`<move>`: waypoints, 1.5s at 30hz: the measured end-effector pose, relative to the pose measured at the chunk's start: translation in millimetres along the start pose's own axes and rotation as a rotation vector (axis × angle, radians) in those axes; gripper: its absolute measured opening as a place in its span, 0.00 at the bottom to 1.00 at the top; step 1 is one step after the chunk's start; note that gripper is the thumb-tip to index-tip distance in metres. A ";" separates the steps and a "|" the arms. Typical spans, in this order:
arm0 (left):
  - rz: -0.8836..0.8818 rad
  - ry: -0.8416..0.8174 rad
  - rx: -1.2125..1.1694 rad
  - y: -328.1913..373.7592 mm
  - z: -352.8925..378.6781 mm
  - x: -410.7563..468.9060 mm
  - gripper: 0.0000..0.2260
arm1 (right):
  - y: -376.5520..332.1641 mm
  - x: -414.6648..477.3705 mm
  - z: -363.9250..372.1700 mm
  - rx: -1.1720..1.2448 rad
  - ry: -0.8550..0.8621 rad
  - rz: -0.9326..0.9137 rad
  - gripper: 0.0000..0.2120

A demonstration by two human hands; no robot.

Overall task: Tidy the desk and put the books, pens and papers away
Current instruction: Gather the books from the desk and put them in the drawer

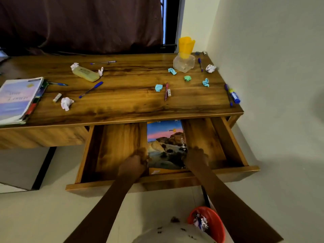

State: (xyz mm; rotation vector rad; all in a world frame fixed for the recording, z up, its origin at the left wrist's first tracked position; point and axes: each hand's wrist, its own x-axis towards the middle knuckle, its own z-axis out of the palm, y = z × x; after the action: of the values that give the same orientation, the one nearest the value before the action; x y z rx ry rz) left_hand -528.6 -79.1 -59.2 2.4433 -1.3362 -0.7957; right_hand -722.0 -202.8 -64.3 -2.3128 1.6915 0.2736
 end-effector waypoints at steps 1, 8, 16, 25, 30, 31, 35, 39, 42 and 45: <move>0.011 0.083 0.116 -3.3 -0.6 -3.5 0.15 | -9.2 1.9 0.0 0.009 0.034 -0.057 0.16; 0.137 0.526 0.358 -27.2 14.0 -39.0 0.19 | -101.0 25.9 18.1 0.051 -0.013 -0.404 0.31; 0.235 0.572 0.423 -31.9 20.2 -47.0 0.18 | -116.7 37.1 44.8 -0.031 -0.185 -0.294 0.36; 0.254 0.570 0.435 -31.9 20.7 -47.9 0.17 | -27.0 52.6 28.6 -0.058 -0.198 -0.185 0.31; 0.241 0.497 0.411 -30.4 15.6 -50.7 0.19 | 8.0 46.0 3.3 -0.036 -0.270 -0.113 0.28; 0.231 0.472 0.408 -30.1 14.0 -50.0 0.20 | 3.8 42.8 -0.2 -0.039 -0.284 -0.095 0.26; 0.189 0.335 0.399 -29.9 7.9 -51.3 0.26 | -17.9 18.2 1.1 -0.029 -0.266 -0.064 0.25; 0.189 0.215 0.368 -28.9 1.2 -51.2 0.23 | -32.9 -7.1 -5.2 -0.013 -0.123 -0.091 0.27; 0.185 0.191 0.219 -32.6 -3.4 -47.7 0.19 | -51.9 -27.8 -5.7 0.048 0.033 -0.127 0.26; 0.161 0.220 0.008 -40.6 -12.9 -44.9 0.17 | -84.0 -54.1 5.4 0.123 0.126 -0.248 0.23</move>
State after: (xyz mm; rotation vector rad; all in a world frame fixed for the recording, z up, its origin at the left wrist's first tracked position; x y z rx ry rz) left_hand -512.2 -19.9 -51.6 2.3133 -1.4294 -0.4689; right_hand -658.3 -128.1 -44.7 -2.4577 1.4086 -0.0257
